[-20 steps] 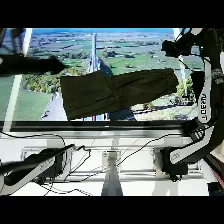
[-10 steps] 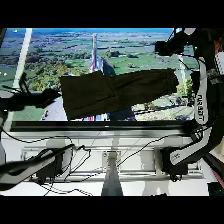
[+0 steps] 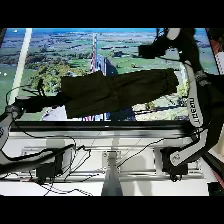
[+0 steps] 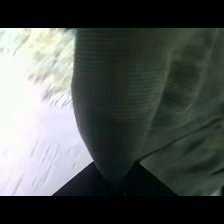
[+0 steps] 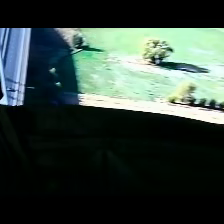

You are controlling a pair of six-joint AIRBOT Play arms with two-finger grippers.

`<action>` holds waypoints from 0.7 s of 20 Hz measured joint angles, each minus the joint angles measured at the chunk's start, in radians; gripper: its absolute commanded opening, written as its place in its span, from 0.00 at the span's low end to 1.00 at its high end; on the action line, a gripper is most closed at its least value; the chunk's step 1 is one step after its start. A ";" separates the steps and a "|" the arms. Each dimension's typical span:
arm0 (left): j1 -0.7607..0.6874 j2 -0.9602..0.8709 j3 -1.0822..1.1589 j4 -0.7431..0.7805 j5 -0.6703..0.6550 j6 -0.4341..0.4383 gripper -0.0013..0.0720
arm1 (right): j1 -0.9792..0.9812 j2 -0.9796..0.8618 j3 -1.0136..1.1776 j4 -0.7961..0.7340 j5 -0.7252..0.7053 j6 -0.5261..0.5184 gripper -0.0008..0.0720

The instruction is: Fold the clothes and pants, and hang the long-sleeved shirts on hangers.

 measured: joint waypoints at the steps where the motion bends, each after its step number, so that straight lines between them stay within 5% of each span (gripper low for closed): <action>1: 0.006 -0.003 0.031 -0.007 -0.028 0.002 0.04 | 0.034 -0.007 -0.030 0.028 -0.028 0.000 0.05; 10: 0.093 0.021 0.530 0.156 -0.391 -0.220 0.04 | 0.489 -0.188 -0.177 0.336 -0.394 0.023 0.05; 14: 0.109 0.093 0.666 0.200 -0.446 -0.269 0.04 | 0.608 -0.219 -0.174 0.375 -0.563 0.083 0.05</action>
